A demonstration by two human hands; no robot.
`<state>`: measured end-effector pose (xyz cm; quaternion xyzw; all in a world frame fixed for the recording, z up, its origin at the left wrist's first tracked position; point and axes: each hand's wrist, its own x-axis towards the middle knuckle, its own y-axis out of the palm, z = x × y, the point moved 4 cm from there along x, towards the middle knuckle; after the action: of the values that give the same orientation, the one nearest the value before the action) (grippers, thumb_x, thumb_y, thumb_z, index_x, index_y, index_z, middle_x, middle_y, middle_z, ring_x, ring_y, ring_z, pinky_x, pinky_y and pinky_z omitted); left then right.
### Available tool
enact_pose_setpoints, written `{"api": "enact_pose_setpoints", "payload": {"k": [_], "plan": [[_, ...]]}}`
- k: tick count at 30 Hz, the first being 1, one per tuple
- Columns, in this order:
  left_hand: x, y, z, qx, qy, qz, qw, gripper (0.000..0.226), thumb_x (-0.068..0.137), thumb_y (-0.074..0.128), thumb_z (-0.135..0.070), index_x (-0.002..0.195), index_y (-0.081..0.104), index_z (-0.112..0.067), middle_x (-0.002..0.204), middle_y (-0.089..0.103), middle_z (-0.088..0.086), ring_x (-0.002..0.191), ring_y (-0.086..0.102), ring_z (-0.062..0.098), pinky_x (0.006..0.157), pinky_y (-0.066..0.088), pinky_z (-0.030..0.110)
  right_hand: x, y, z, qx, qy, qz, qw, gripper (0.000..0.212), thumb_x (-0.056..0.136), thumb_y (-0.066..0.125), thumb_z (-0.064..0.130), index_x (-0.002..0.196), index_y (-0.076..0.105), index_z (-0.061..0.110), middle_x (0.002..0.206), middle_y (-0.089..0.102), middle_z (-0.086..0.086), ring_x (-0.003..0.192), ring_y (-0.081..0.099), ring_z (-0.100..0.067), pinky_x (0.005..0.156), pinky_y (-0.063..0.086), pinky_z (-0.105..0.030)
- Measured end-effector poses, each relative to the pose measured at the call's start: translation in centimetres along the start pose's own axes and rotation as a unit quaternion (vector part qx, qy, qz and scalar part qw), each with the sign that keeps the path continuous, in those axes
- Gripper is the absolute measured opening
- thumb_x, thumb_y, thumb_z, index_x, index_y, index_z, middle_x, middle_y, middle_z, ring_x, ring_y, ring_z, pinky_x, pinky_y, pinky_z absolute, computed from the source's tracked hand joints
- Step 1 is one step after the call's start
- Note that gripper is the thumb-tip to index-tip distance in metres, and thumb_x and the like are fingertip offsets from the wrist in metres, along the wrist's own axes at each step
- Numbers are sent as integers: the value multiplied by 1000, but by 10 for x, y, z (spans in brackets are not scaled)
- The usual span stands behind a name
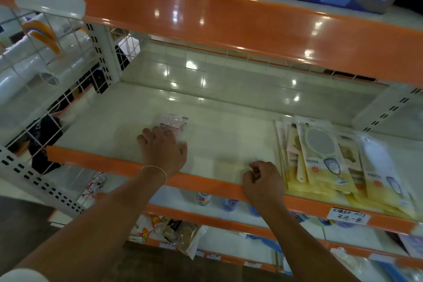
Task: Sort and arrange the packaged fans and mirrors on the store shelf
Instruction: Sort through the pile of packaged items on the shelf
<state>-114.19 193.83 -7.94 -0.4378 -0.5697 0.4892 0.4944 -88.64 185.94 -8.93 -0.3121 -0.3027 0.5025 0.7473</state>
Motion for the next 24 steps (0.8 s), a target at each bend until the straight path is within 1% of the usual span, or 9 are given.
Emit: {"api": "enact_pose_setpoints", "payload": {"k": [3, 5, 8, 11, 15, 17, 19, 22, 24], "plan": [[-3, -8, -25, 7, 37, -4, 999, 63, 85, 49, -50, 125, 53, -3, 133, 44, 29, 126, 34, 50, 105, 24, 58, 4, -5, 0, 35, 14, 7, 999, 21, 81, 64, 16, 101, 69, 15, 91, 58, 6, 75, 55, -10, 71, 41, -20], [-5, -19, -50, -19, 79, -4, 997, 60, 88, 47, -47, 130, 48, -5, 138, 39, 26, 130, 30, 47, 107, 25, 55, 8, -10, -3, 75, 36, 13, 996, 21, 80, 64, 16, 100, 69, 16, 92, 64, 1, 75, 59, -12, 73, 47, -24], [-8, -36, -91, -37, 153, 5, 987, 48, 92, 39, -44, 126, 47, -11, 130, 45, 17, 123, 39, 37, 99, 34, 45, 15, -25, -11, 98, 41, 7, 994, 22, 81, 64, 14, 102, 69, 14, 91, 66, -1, 75, 60, -11, 72, 47, -23], [-12, -50, -129, -60, 201, 36, 977, 38, 93, 39, -38, 118, 50, -12, 121, 49, 14, 113, 45, 32, 90, 40, 41, 19, -51, -23, 79, 15, -30, 996, 22, 81, 64, 11, 102, 69, 11, 91, 65, -2, 76, 59, -15, 73, 44, -23], [-20, -56, -174, -100, 244, 84, 961, 34, 95, 40, -33, 118, 50, -10, 117, 51, 14, 110, 47, 30, 88, 44, 40, 28, -85, -49, -19, -15, -66, 998, 21, 79, 62, 13, 97, 71, 10, 94, 68, -7, 89, 61, -25, 79, 49, -31], [-28, -58, -194, -128, 253, 104, 953, 36, 96, 40, -32, 122, 50, -9, 118, 51, 13, 111, 47, 29, 90, 46, 41, 34, -101, -67, -112, -14, -69, 991, 24, 78, 56, 23, 93, 72, 12, 91, 69, -7, 90, 62, -29, 81, 47, -37], [-36, -60, -213, -154, 261, 126, 945, 38, 96, 40, -32, 124, 52, -9, 118, 53, 13, 112, 49, 28, 93, 46, 40, 39, -113, -89, -183, 46, -43, 981, 35, 81, 49, 39, 102, 68, 19, 106, 65, -4, 103, 56, -28, 90, 40, -37], [-47, -61, -239, -199, 257, 163, 932, 33, 94, 43, -27, 116, 58, -8, 113, 56, 12, 106, 54, 27, 90, 48, 39, 43, -130, -117, -115, 166, -25, 979, 53, 76, 60, 58, 118, 55, 26, 126, 50, -7, 119, 43, -34, 101, 37, -44], [-54, -60, -254, -224, 247, 183, 925, 28, 92, 43, -23, 107, 61, -8, 107, 59, 11, 98, 57, 27, 86, 50, 38, 47, -134, -127, -114, 172, -11, 978, 72, 69, 63, 68, 125, 50, 25, 129, 47, -9, 121, 41, -35, 102, 38, -46]]}}
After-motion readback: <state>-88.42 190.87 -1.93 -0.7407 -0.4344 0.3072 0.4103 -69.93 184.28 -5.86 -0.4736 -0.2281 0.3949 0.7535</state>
